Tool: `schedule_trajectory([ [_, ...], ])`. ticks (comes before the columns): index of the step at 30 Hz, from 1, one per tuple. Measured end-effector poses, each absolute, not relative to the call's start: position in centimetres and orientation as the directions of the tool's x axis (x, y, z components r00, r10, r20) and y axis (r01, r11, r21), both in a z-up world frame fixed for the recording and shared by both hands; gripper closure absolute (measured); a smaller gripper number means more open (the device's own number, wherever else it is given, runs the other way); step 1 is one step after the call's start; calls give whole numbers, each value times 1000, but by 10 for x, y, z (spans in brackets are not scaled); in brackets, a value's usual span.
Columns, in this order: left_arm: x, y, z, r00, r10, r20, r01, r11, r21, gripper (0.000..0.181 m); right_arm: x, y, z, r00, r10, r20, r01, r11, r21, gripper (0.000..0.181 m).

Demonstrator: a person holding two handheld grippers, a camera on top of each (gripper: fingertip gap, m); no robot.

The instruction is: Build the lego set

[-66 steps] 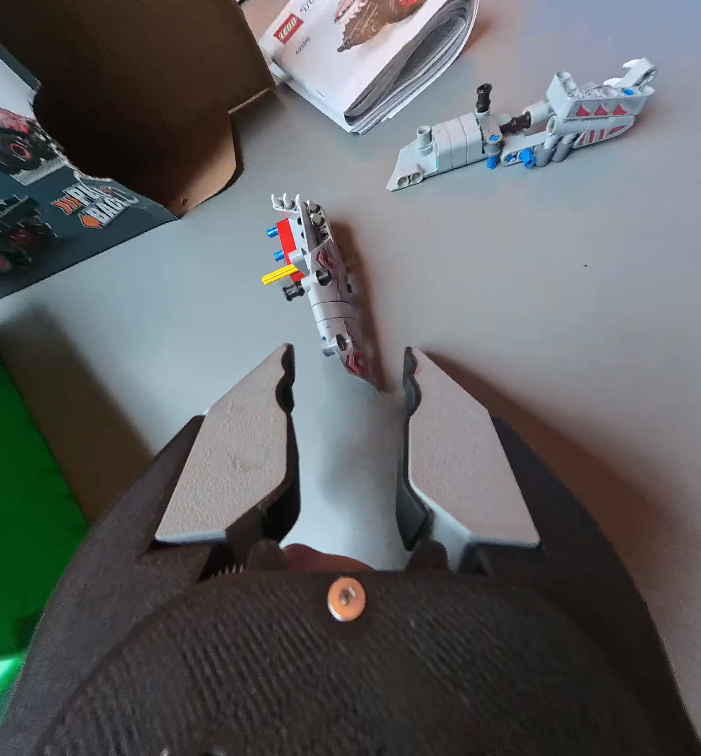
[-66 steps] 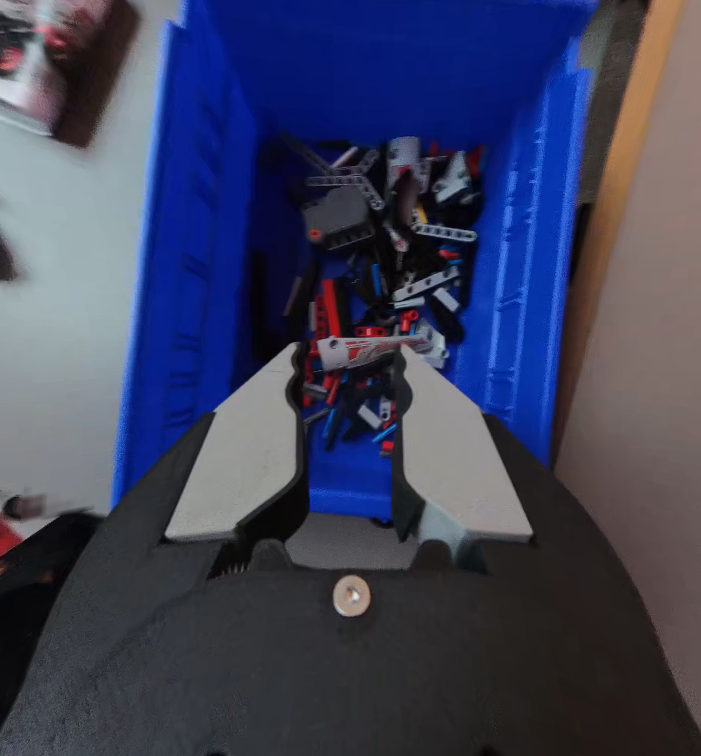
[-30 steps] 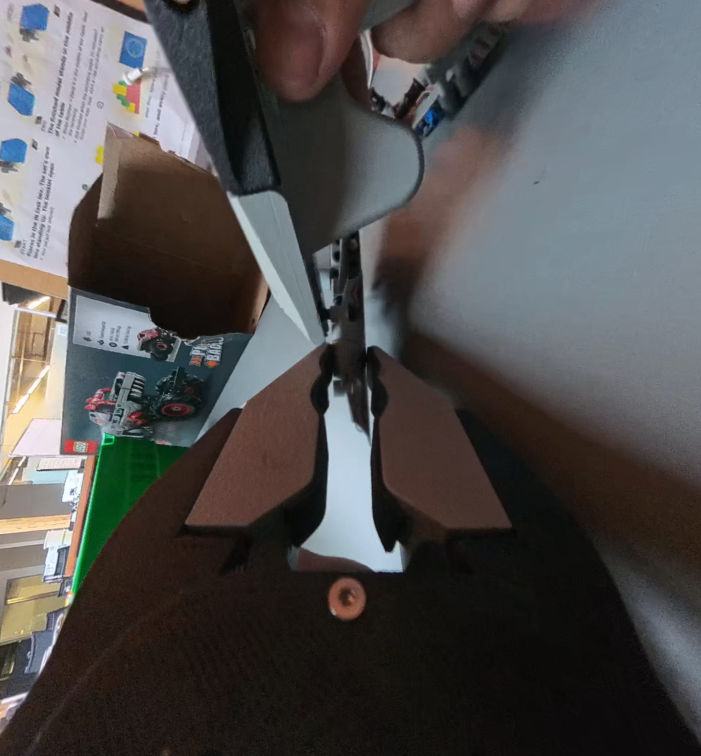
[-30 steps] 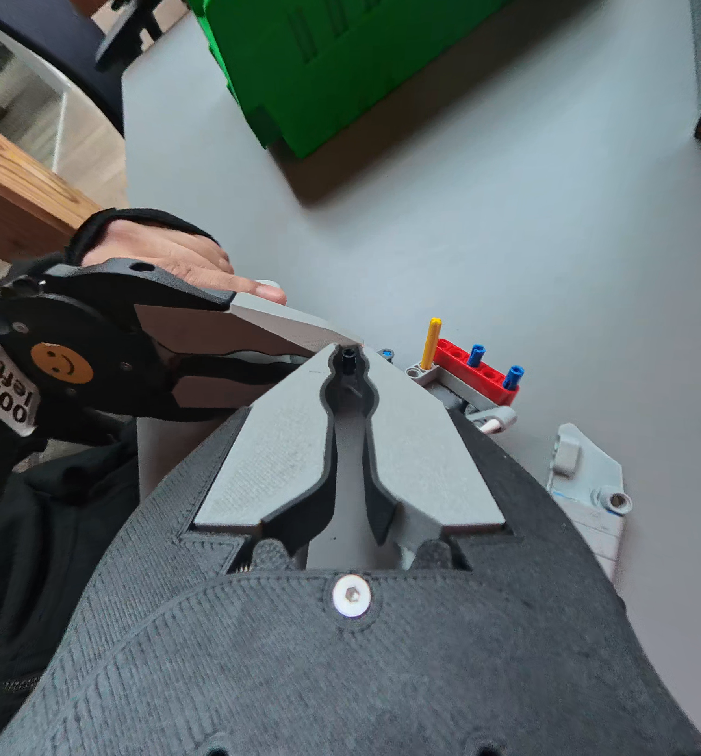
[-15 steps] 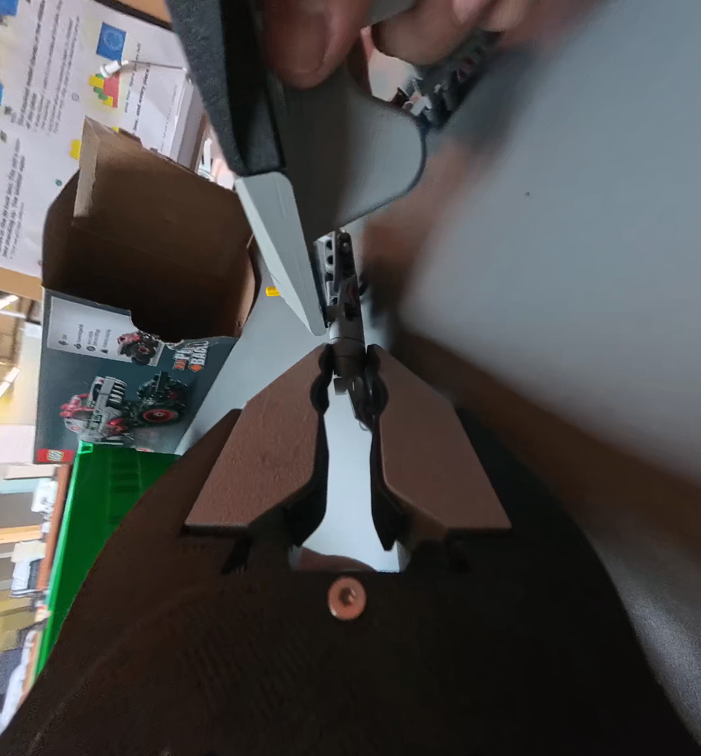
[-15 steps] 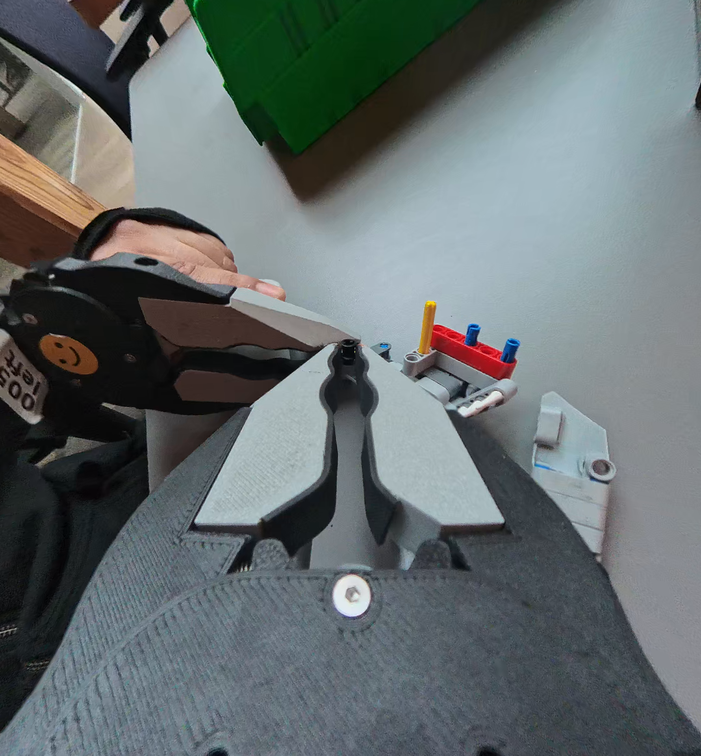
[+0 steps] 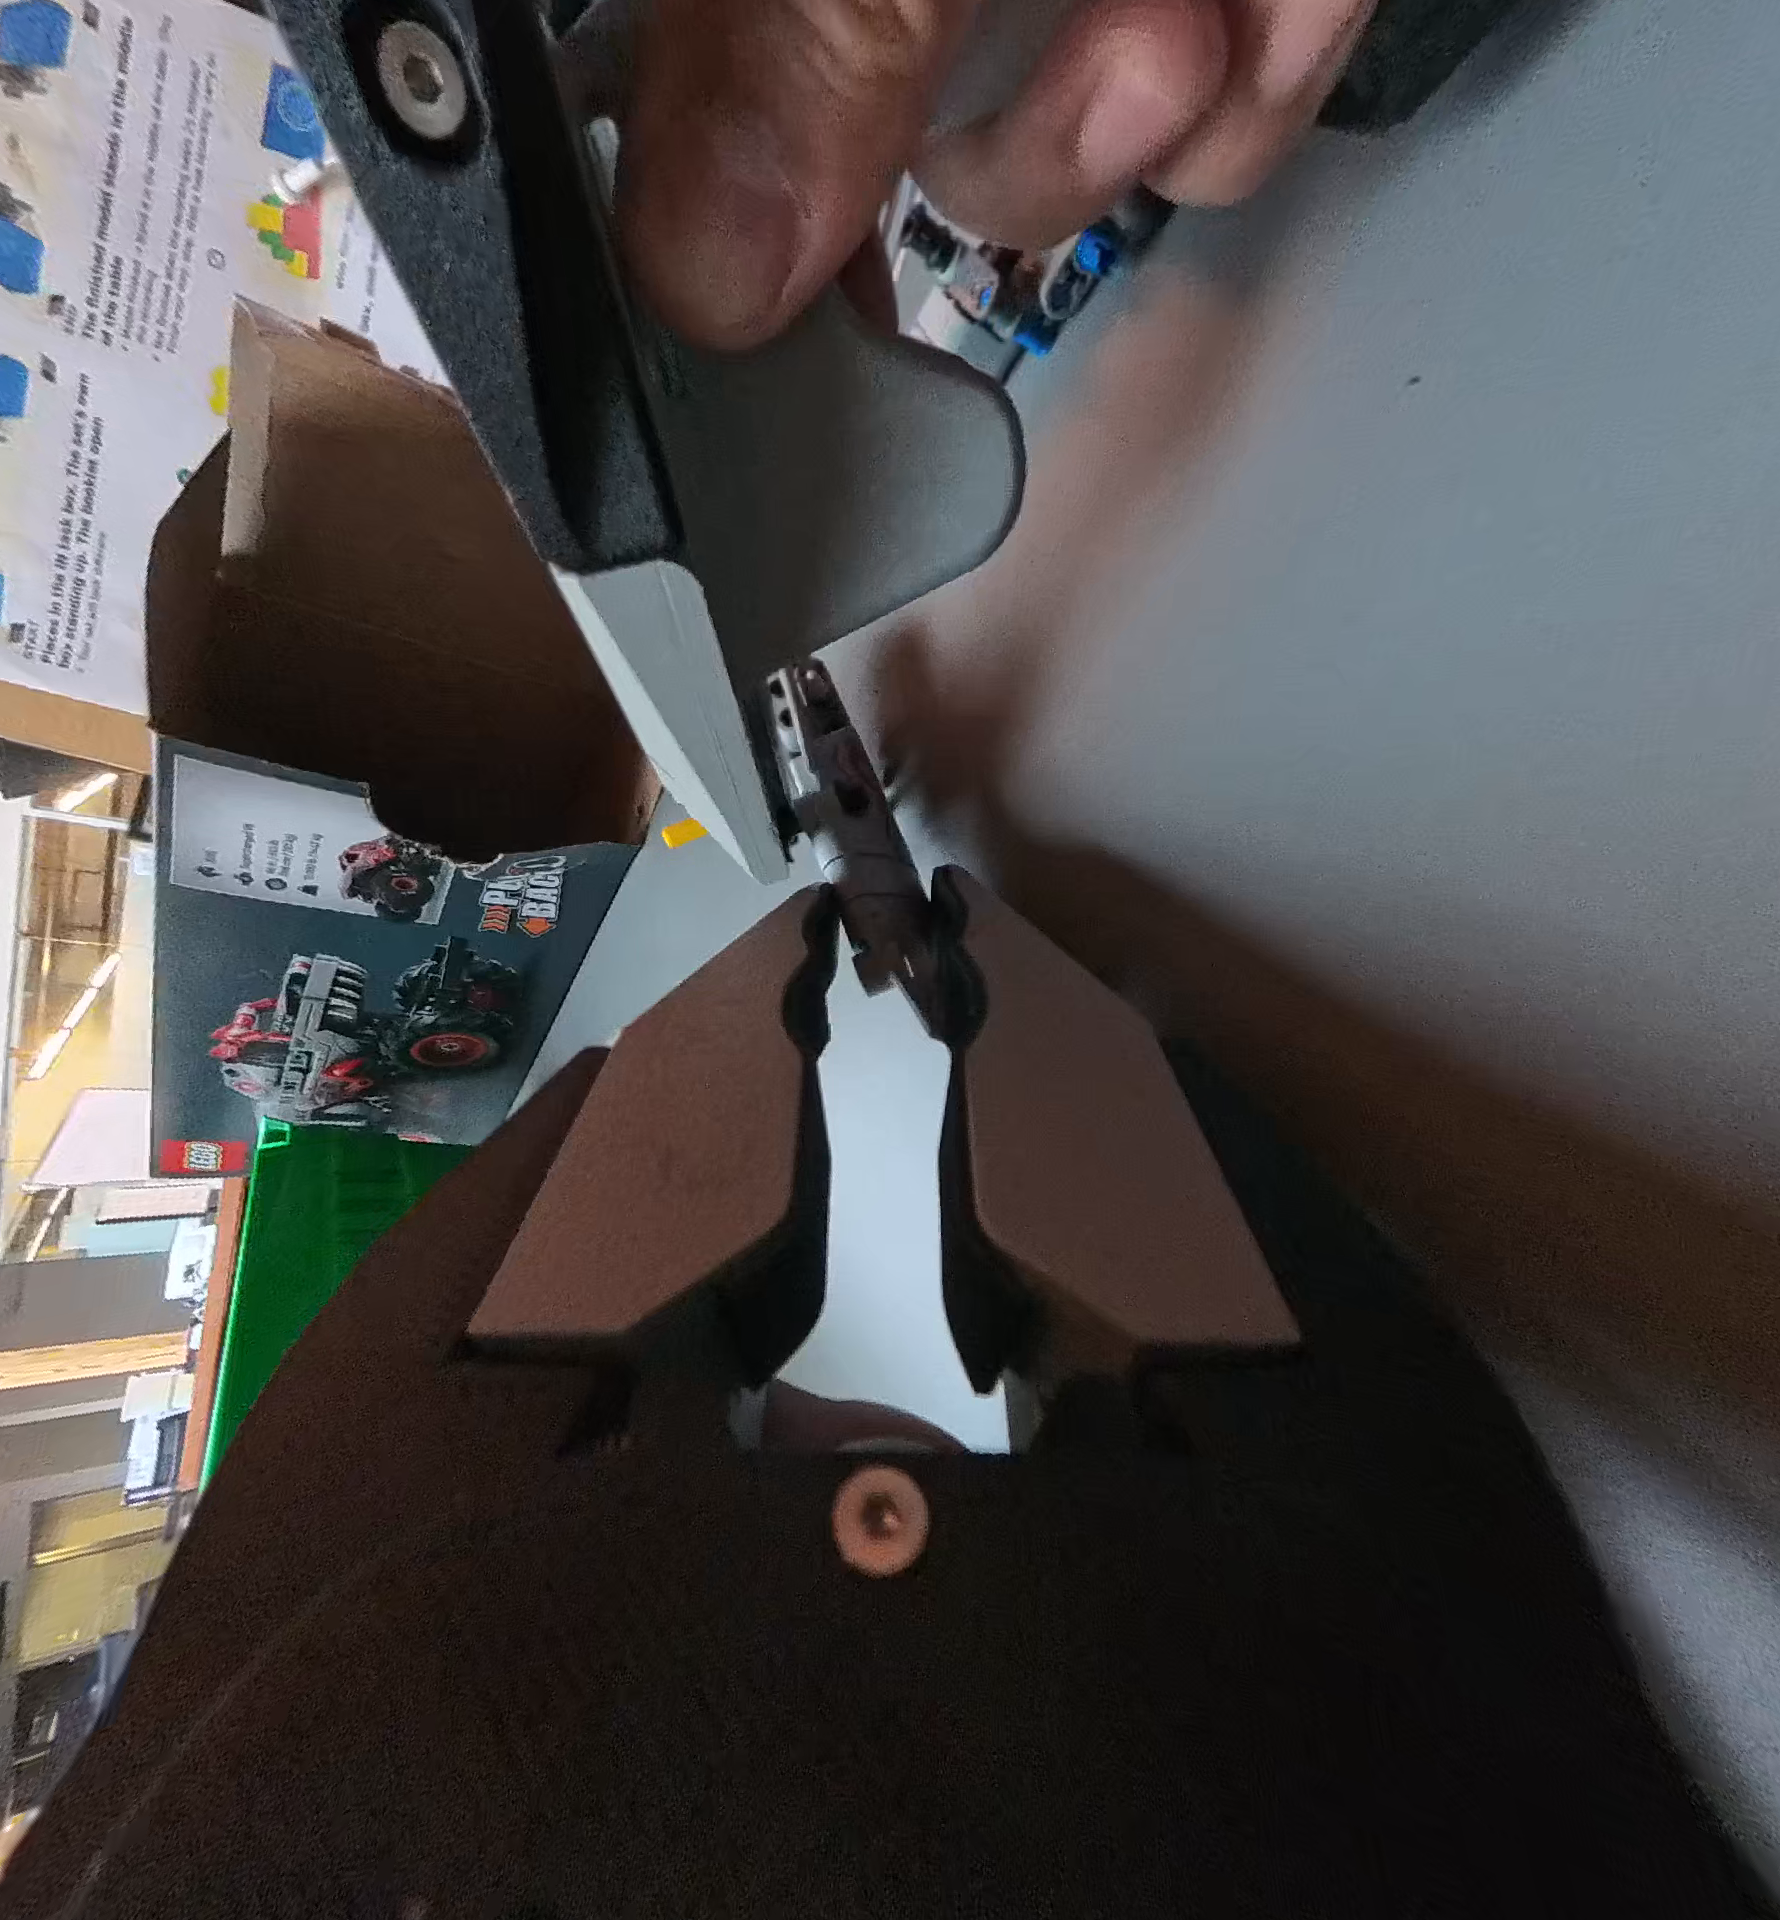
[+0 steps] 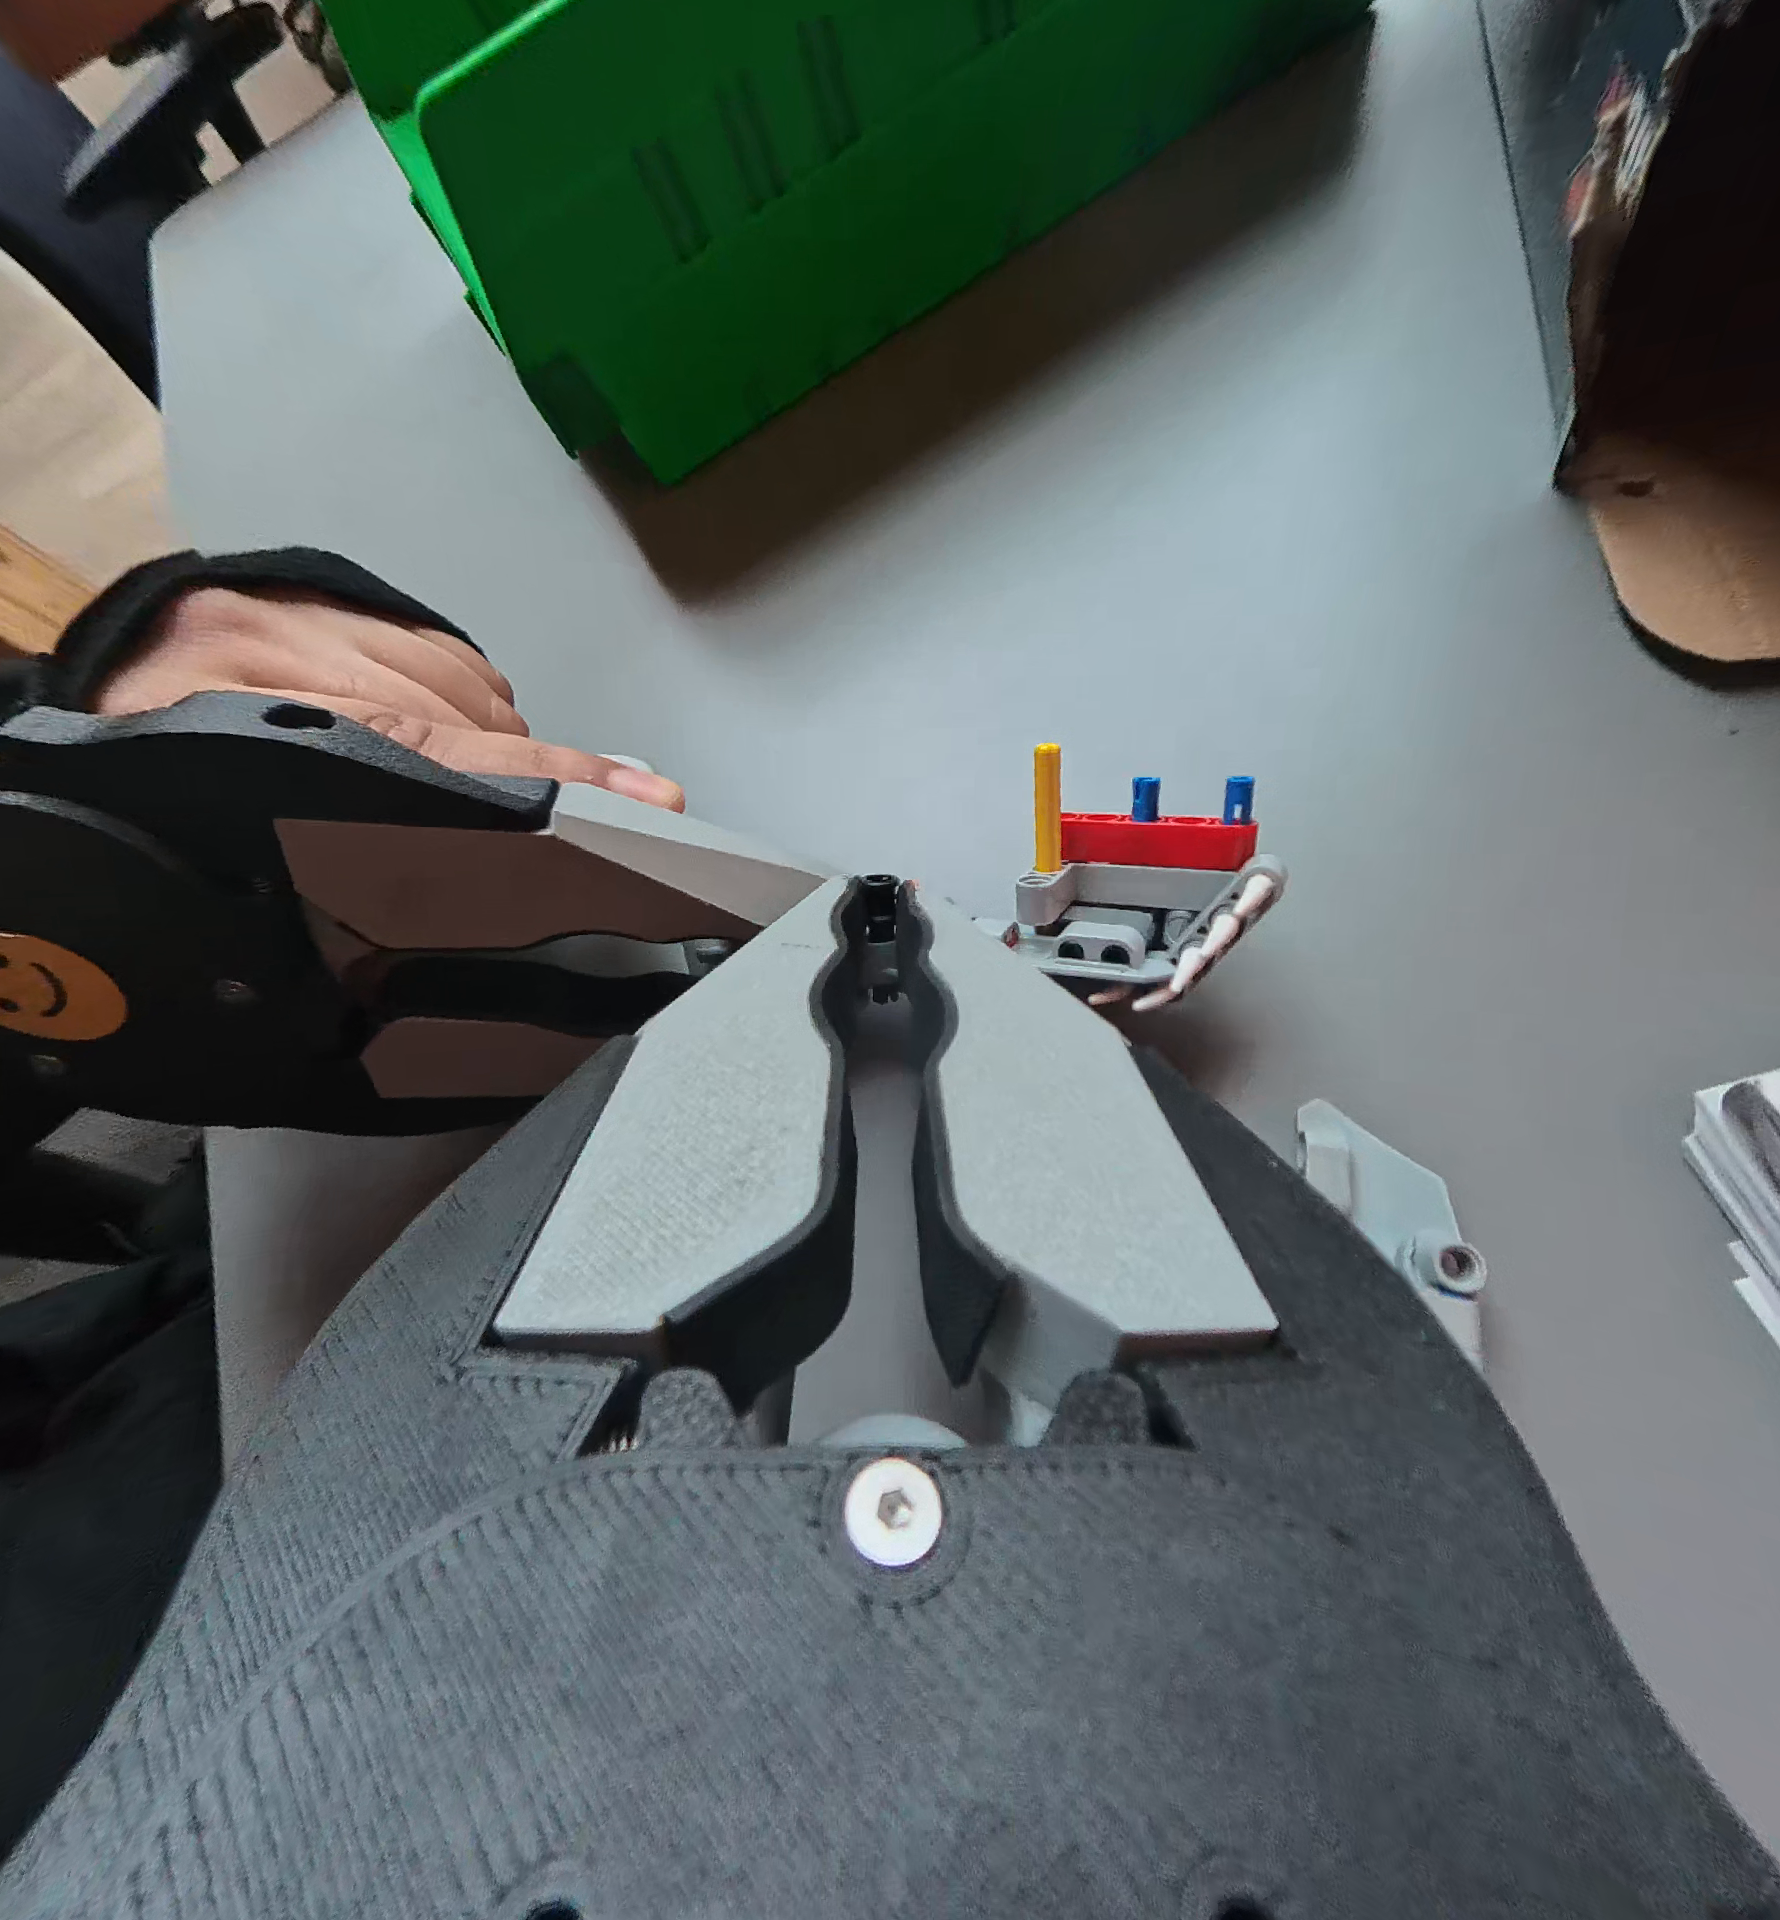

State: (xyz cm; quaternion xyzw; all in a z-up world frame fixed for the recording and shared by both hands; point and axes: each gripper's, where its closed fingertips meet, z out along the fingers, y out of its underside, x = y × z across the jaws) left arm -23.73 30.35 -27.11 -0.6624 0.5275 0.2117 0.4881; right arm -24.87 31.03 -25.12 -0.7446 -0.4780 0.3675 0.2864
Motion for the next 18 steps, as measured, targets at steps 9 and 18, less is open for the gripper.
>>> schedule_trajectory([
  [9,-243,310,-254,453,-427,-783,-859,26,-511,166,-256,315,-230,246,945,-214,406,-301,-863,180],
  [18,-241,309,-254,491,-452,-745,-824,37,-566,168,-250,314,-246,224,949,-222,473,-304,-827,177],
])
